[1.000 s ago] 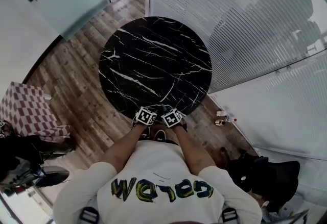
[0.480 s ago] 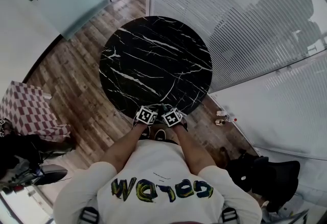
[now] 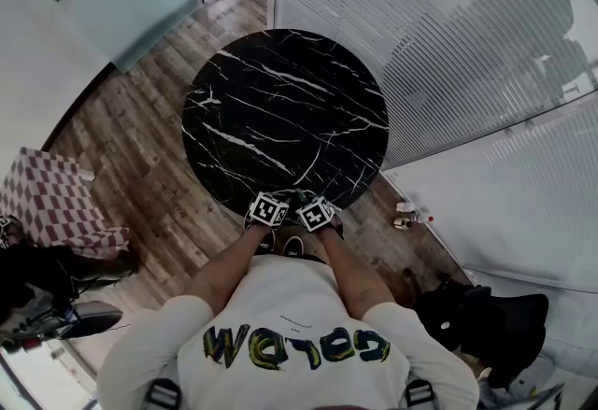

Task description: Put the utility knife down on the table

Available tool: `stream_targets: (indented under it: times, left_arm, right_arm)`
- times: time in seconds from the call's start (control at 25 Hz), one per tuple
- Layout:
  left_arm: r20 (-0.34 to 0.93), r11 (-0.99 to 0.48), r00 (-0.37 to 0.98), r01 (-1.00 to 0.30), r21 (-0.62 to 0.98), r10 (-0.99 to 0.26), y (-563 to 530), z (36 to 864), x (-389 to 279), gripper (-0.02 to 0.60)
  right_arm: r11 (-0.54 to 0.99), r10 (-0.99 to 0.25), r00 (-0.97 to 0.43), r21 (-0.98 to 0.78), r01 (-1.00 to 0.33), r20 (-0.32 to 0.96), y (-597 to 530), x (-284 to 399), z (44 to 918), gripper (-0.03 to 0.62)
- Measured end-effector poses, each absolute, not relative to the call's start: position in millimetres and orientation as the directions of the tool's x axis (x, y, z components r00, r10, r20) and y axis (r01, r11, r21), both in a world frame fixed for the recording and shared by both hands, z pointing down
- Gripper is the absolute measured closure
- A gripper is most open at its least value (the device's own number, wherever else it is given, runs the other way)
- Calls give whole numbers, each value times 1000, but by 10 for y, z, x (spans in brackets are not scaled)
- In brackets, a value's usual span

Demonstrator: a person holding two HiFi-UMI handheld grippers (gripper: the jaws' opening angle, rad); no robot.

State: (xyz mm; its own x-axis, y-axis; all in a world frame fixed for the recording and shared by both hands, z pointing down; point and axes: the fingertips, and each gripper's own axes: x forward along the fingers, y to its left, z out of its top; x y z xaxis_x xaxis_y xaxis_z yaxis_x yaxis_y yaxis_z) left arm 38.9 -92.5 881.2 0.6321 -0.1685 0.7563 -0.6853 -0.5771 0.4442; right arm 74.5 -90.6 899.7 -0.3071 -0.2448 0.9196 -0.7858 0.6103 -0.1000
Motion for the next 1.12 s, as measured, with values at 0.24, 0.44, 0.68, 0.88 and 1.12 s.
stream_targets:
  times: [0.24, 0.44, 0.68, 0.88, 1.12]
  left_arm:
    - [748, -584, 641, -678, 447, -171, -944, 8790, 434, 580]
    - [749, -589, 640, -676, 442, -172, -945, 8773, 414, 580]
    - [753, -583, 636, -681, 443, -170, -928, 8770, 374, 580]
    - [751, -586, 639, -677, 445, -167, -882, 8788, 399, 580]
    - [750, -585, 640, -676, 447, -167, -859, 8781, 406, 580]
  right_arm:
    - [620, -240, -296, -88, -779, 924, -915, 761, 9004, 510]
    - [627, -236, -288, -81, -775, 928, -907, 771, 9006, 499]
    - [595, -179, -252, -100, -797, 951, -742, 873, 9096, 494]
    - [626, -253, -286, -69, -777, 924, -891, 804, 8988, 487]
    - [613, -269, -272, -54, -788, 924, -902, 854, 8971, 475]
